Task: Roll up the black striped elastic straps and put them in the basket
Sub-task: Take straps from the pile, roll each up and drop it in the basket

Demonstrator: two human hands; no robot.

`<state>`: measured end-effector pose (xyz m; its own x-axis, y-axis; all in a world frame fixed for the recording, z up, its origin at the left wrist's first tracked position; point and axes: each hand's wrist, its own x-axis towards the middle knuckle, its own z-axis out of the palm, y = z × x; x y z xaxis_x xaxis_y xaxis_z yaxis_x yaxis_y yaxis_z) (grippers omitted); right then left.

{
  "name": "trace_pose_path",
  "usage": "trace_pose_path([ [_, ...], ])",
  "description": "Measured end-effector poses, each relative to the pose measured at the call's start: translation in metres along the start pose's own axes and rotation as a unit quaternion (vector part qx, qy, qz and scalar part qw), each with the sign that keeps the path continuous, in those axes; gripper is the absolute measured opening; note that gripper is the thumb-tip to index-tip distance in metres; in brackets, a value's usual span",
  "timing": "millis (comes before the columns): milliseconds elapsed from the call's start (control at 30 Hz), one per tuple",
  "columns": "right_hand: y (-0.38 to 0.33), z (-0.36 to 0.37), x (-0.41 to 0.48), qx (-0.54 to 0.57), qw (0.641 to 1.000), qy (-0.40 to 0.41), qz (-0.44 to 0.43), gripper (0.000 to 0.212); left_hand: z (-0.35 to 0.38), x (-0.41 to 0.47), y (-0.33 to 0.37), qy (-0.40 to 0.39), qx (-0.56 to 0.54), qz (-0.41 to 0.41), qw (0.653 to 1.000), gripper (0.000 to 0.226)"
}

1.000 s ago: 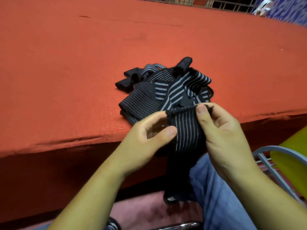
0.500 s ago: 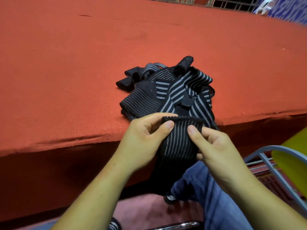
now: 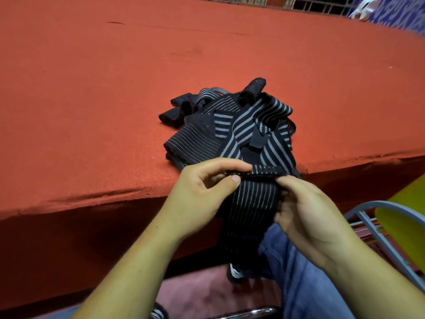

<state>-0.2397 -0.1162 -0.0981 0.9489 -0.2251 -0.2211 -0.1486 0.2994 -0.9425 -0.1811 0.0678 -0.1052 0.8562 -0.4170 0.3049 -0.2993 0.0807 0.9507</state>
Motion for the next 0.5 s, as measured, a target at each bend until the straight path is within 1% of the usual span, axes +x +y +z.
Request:
trace_pose_path([
  [67,0.0,0.001,0.001,0.025,1.0,0.005,0.013,0.035,-0.001,0.0,-0.001,0.0,-0.004,0.004,1.0,0.029],
  [200,-0.003,0.001,0.001,0.042,0.999,-0.025,0.004,0.036,-0.002,0.0,-0.001,0.004,-0.006,0.01,1.0,0.022],
  [267,-0.004,0.0,-0.001,0.005,0.999,-0.028,-0.014,0.04,-0.001,0.001,-0.002,0.014,0.005,0.014,1.0,0.02],
  [333,-0.002,0.001,-0.003,-0.083,0.995,-0.026,-0.039,0.048,0.0,0.002,-0.004,0.018,0.011,0.021,1.0,0.022],
  [400,-0.002,0.003,-0.006,-0.137,0.988,-0.013,-0.071,0.044,0.001,0.002,-0.003,0.018,0.008,0.024,1.0,0.026],
  [500,-0.001,0.002,-0.008,-0.152,0.983,-0.006,-0.104,0.038,0.001,0.001,0.0,0.018,-0.02,-0.012,1.0,0.036],
])
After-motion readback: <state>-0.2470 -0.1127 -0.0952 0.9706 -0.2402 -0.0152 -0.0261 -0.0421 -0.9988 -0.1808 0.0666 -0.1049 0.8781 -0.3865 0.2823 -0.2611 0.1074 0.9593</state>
